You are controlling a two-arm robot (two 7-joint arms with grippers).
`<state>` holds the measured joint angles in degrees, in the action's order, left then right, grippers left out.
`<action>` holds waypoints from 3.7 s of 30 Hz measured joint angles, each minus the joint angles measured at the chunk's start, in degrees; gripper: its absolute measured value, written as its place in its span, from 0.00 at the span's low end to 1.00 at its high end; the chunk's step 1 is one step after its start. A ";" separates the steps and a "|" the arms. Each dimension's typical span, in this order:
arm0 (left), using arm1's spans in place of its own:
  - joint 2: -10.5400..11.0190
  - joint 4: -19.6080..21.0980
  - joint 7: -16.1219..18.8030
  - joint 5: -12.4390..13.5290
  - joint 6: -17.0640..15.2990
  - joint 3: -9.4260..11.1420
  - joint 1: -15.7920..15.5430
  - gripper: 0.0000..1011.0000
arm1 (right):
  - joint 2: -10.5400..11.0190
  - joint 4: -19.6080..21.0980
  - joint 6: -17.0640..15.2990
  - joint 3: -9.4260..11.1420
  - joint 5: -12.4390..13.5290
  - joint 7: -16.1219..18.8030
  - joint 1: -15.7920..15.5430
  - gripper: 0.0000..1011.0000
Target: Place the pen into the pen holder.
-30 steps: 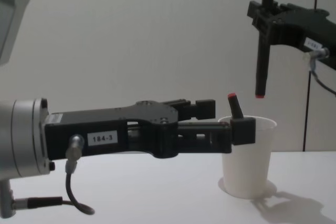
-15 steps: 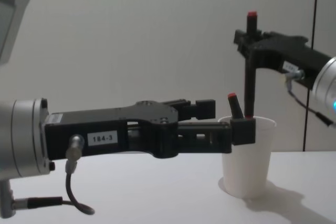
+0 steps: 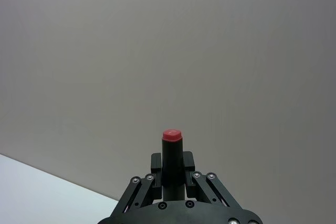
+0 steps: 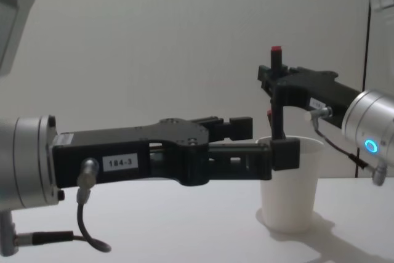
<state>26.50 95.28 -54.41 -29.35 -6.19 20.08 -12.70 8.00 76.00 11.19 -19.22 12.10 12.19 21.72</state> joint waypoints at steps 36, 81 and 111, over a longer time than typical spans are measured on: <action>0.00 0.00 0.00 0.00 0.00 0.00 0.00 0.99 | 0.21 0.61 -2.09 0.40 1.58 -1.26 -0.74 0.99; -1.29 -0.60 15.12 4.99 1.51 1.66 -0.23 0.99 | 8.82 19.24 -10.26 5.22 4.81 -7.68 -16.60 0.99; -3.29 -1.52 38.04 12.65 3.82 4.25 -0.60 0.99 | 11.33 25.23 -13.18 6.30 4.36 -8.41 -22.56 0.99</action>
<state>23.21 93.75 -16.37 -16.70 -2.37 24.33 -13.30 19.34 101.23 -1.99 -12.91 16.46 3.79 -0.84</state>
